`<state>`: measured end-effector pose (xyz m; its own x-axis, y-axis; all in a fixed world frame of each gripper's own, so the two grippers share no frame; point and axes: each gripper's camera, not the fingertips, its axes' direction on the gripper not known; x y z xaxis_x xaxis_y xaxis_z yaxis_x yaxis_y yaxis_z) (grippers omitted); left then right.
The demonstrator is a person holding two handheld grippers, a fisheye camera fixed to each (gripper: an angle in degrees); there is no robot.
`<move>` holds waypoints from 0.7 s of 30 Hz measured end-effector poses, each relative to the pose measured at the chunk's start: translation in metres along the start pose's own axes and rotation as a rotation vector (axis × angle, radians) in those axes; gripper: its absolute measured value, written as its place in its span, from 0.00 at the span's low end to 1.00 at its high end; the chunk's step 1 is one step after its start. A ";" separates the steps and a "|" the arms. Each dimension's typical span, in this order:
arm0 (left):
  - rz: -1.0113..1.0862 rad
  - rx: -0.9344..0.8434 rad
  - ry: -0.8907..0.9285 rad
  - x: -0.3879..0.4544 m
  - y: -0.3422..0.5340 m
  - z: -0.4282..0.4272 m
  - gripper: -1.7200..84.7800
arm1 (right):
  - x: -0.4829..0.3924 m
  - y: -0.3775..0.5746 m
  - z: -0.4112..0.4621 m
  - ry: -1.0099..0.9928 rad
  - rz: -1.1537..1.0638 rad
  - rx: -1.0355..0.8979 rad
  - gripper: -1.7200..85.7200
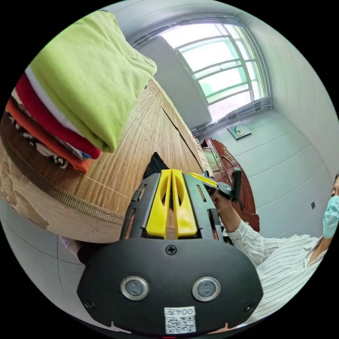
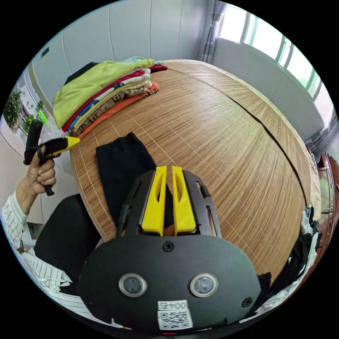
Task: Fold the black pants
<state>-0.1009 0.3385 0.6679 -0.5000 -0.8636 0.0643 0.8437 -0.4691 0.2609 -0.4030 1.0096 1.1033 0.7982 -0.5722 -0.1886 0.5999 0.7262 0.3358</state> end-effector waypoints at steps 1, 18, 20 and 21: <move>0.041 -0.044 -0.043 0.010 0.005 0.018 0.02 | 0.000 -0.001 -0.007 -0.045 0.016 0.046 0.04; 0.241 -0.295 -0.509 0.036 0.013 0.236 0.02 | -0.033 -0.097 0.055 -0.050 0.136 0.011 0.01; 0.224 -0.288 -0.525 0.030 0.010 0.246 0.02 | -0.032 -0.123 0.060 -0.037 0.096 -0.003 0.01; 0.216 -0.283 -0.538 0.026 0.008 0.251 0.02 | -0.031 -0.129 0.060 -0.037 0.086 -0.009 0.01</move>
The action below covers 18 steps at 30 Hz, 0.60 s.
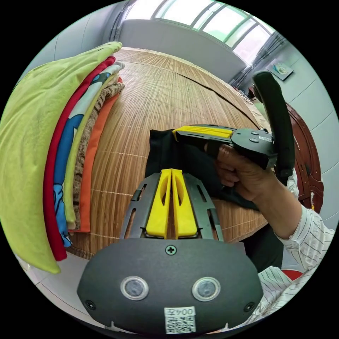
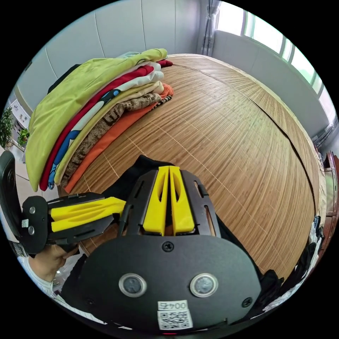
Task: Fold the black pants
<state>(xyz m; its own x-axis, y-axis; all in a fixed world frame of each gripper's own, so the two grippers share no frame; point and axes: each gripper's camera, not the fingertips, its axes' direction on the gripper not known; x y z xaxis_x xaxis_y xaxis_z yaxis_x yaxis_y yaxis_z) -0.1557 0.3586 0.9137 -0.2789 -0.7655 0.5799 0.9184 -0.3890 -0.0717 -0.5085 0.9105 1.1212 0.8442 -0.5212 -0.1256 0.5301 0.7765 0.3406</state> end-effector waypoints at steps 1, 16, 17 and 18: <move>-0.006 0.000 -0.005 -0.001 -0.002 0.006 0.02 | 0.002 -0.010 0.000 -0.005 -0.013 -0.018 0.01; 0.009 0.004 -0.138 0.006 0.020 0.040 0.02 | 0.162 0.225 -0.177 -0.184 0.293 0.290 0.02; 0.014 0.011 -0.137 0.009 0.020 0.042 0.02 | 0.176 0.241 -0.188 -0.182 0.315 0.274 0.02; 0.038 0.018 -0.129 0.017 0.018 0.046 0.02 | 0.182 0.249 -0.192 -0.165 0.322 0.261 0.01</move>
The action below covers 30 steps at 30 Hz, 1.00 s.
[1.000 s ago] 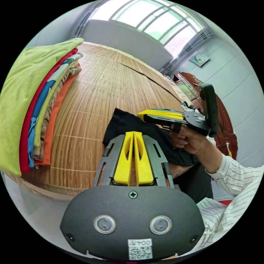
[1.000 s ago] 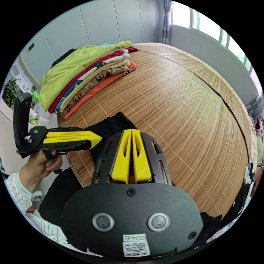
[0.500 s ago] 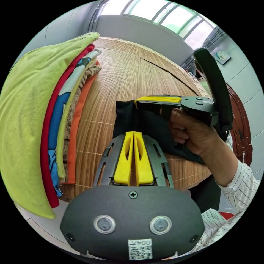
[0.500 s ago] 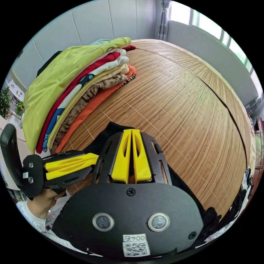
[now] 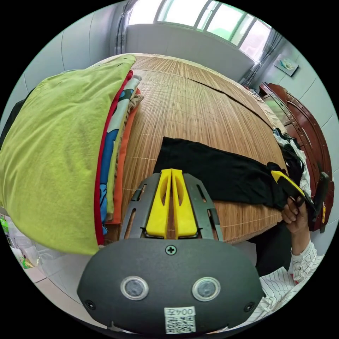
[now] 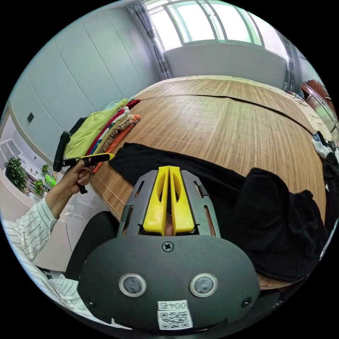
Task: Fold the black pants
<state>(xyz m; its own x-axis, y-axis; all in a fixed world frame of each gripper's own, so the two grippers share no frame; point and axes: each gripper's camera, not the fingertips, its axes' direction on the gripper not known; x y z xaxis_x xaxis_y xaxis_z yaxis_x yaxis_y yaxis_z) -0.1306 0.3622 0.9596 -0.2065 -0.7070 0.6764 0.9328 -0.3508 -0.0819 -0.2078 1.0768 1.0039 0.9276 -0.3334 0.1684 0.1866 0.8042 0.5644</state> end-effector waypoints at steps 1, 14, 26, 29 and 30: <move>0.037 0.000 -0.008 0.010 -0.003 0.006 0.02 | 0.011 0.009 -0.012 0.058 0.009 -0.028 0.01; 0.084 -0.069 -0.221 0.034 -0.020 0.032 0.02 | 0.099 0.092 -0.092 0.086 0.129 -0.080 0.01; 0.215 0.051 0.149 0.143 0.078 0.049 0.03 | 0.300 0.226 -0.328 0.260 0.555 0.217 0.06; 0.272 0.027 0.039 0.159 0.100 0.070 0.03 | 0.362 0.251 -0.359 0.214 0.666 0.255 0.11; 0.298 0.018 -0.030 0.163 0.106 0.078 0.04 | 0.371 0.251 -0.363 0.212 0.674 0.262 0.11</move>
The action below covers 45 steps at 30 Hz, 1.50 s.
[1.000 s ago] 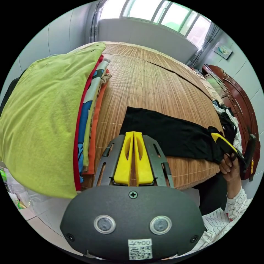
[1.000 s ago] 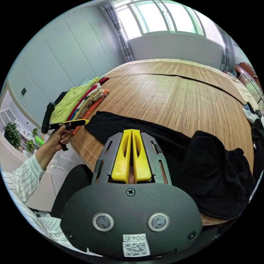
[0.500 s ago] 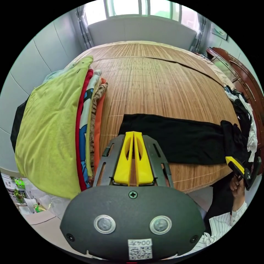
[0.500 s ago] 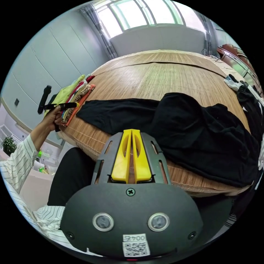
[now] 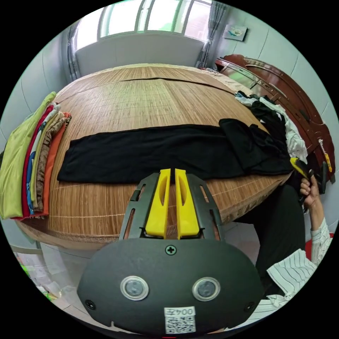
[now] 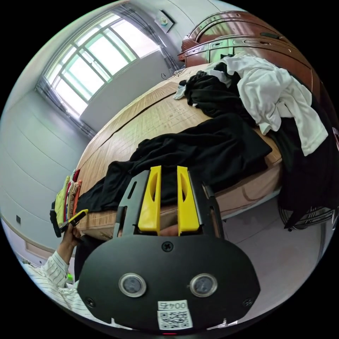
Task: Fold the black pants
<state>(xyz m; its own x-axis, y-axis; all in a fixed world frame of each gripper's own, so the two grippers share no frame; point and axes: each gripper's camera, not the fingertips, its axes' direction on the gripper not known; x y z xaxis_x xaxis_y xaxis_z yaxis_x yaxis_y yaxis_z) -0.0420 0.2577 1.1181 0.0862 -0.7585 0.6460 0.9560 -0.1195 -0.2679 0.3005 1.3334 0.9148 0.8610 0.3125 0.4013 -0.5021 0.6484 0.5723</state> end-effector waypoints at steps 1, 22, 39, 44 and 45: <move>0.044 -0.012 -0.048 0.005 0.004 0.007 0.04 | 0.011 -0.013 -0.001 0.027 0.015 0.008 0.12; -0.062 0.105 0.428 -0.107 -0.022 -0.086 0.17 | -0.059 -0.063 -0.046 -0.086 -0.119 0.061 0.03; -0.347 0.091 1.271 -0.188 -0.028 -0.064 0.30 | -0.282 0.119 -0.042 -0.441 -0.495 -0.171 0.03; -0.360 0.081 1.288 -0.193 -0.039 -0.065 0.29 | -0.300 0.135 -0.058 -0.472 -0.541 -0.110 0.03; -0.363 0.083 1.285 -0.192 -0.043 -0.067 0.28 | -0.302 0.137 -0.059 -0.469 -0.554 -0.111 0.03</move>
<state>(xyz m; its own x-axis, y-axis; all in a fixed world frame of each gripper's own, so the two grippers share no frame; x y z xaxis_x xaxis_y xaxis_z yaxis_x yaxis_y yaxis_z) -0.1185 0.3658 0.9577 -0.4541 -0.7583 -0.4677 0.8864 -0.4373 -0.1516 -0.0240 1.3687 0.8299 0.8483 -0.3954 0.3523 0.0293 0.6992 0.7143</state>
